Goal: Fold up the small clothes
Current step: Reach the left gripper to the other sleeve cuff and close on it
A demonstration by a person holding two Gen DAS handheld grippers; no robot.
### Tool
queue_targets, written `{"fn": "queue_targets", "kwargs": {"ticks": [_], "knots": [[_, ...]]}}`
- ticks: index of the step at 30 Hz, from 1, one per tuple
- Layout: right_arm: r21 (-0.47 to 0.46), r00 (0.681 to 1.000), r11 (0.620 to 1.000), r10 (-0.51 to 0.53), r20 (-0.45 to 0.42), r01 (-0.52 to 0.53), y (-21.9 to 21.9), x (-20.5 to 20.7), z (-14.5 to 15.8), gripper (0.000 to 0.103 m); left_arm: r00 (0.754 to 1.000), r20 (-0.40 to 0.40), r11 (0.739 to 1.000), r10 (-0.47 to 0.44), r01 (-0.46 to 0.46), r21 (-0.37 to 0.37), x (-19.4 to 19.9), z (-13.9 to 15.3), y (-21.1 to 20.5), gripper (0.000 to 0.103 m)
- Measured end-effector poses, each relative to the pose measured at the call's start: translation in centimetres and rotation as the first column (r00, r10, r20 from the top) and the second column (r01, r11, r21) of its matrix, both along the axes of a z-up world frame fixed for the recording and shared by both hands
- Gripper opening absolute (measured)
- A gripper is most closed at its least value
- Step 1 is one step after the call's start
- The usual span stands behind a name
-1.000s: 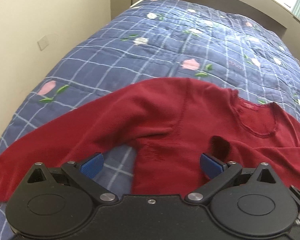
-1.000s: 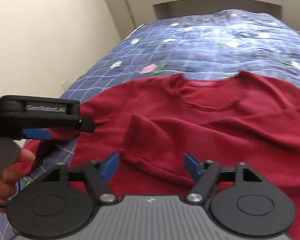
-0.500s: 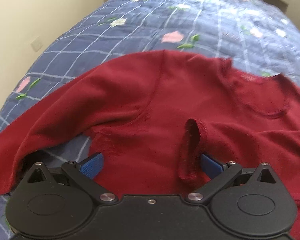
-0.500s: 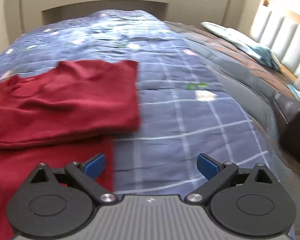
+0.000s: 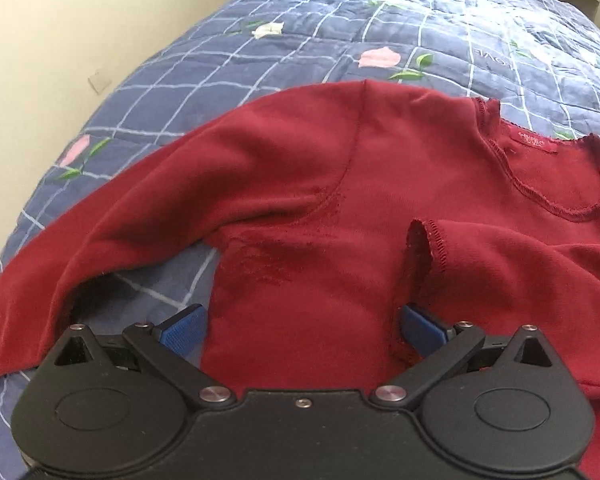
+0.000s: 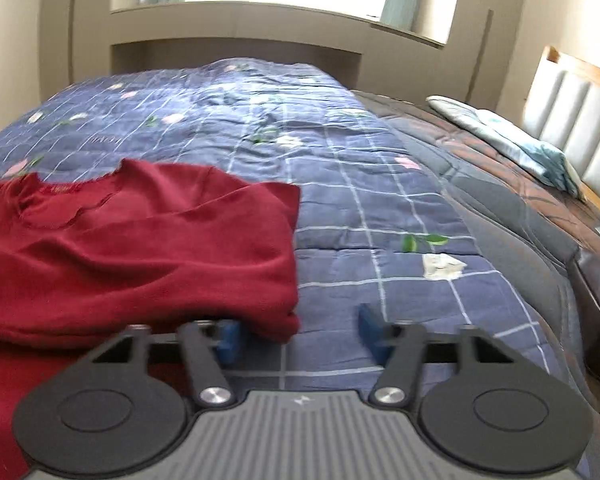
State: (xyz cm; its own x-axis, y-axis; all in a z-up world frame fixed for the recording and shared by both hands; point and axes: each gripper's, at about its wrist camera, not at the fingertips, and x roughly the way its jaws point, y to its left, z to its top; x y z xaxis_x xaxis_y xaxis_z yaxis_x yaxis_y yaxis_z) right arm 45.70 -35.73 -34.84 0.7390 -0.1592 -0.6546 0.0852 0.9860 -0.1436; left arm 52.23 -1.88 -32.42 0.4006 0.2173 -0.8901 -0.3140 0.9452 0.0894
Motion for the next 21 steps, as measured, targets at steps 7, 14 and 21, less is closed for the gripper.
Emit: {"fn": "queue_targets", "kwargs": {"ticks": [7, 14, 21], "knots": [[-0.025, 0.999, 0.999, 0.039, 0.027, -0.038, 0.4, -1.5, 0.8, 0.008, 1.000, 0.002, 1.000, 0.003, -0.003, -0.005, 0.1, -0.1, 0.1, 0.103], [-0.011, 0.999, 1.000, 0.024, -0.024, -0.024, 0.1, -2.1, 0.5, 0.007, 1.000, 0.014, 1.000, -0.018, 0.018, 0.005, -0.2, -0.1, 0.0, 0.103], [0.125, 0.998, 0.992, 0.005, -0.068, 0.003, -1.4, -2.4, 0.4, 0.036, 0.999, 0.017, 0.999, -0.029, 0.030, -0.019, -0.3, 0.3, 0.4, 0.102]]}}
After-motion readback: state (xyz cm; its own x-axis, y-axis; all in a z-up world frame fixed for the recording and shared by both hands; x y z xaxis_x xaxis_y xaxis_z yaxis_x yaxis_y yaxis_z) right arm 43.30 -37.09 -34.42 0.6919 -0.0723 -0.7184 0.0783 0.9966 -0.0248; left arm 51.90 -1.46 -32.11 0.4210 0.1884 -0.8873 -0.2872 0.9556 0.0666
